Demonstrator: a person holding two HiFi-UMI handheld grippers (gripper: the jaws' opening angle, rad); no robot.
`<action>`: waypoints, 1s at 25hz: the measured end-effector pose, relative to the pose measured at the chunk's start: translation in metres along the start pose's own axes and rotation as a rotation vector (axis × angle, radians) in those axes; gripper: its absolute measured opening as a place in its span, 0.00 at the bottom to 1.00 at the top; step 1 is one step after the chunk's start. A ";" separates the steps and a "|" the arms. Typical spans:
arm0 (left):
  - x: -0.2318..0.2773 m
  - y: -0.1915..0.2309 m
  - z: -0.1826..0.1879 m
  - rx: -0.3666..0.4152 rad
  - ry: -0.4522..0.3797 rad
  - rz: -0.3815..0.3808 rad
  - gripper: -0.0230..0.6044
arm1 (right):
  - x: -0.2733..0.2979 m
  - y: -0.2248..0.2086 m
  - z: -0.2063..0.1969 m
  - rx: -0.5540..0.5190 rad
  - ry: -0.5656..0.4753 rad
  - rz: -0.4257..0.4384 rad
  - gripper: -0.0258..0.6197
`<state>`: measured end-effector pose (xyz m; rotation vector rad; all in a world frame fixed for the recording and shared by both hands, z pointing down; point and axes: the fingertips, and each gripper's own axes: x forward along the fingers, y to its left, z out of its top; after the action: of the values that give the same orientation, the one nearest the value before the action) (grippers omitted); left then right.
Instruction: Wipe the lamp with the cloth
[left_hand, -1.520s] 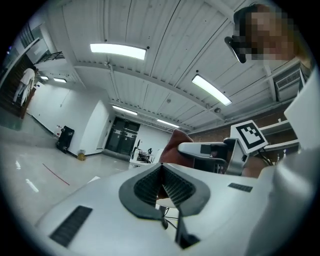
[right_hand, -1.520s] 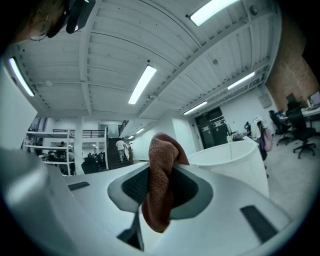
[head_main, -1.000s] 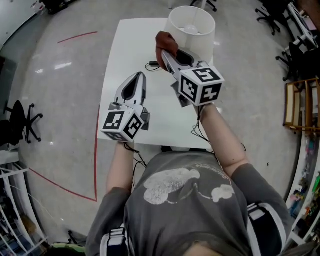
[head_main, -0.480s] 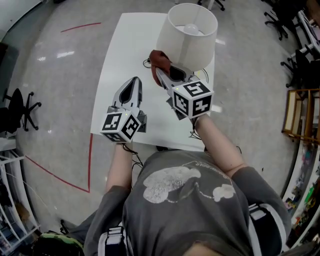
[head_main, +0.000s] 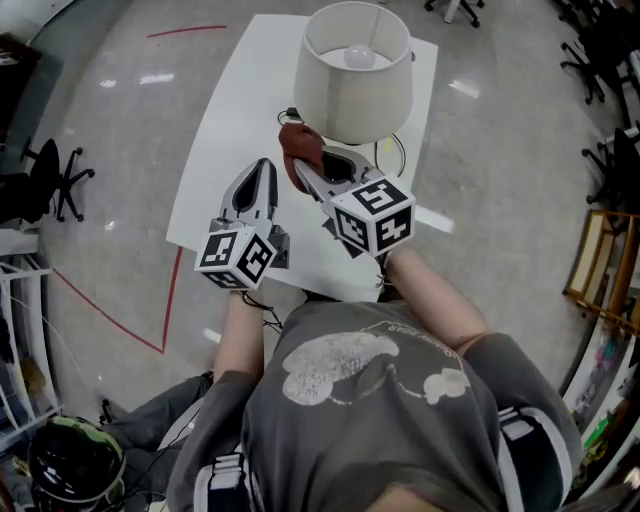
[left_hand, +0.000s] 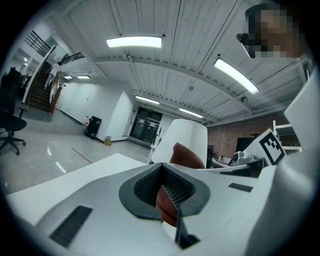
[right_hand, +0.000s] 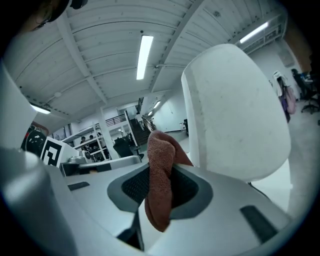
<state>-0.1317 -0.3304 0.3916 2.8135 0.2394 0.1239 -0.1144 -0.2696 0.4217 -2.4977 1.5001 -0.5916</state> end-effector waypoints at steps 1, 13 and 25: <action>-0.001 -0.003 -0.002 -0.001 -0.005 0.020 0.05 | -0.003 0.000 -0.002 -0.001 0.009 0.022 0.19; -0.033 -0.037 -0.023 -0.006 -0.094 0.321 0.05 | -0.029 -0.008 -0.030 -0.077 0.145 0.318 0.19; -0.097 -0.051 -0.030 -0.044 -0.147 0.455 0.05 | -0.044 0.032 -0.042 -0.120 0.200 0.466 0.19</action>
<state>-0.2383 -0.2911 0.3979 2.7657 -0.4340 0.0223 -0.1758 -0.2441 0.4386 -2.0951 2.1576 -0.6944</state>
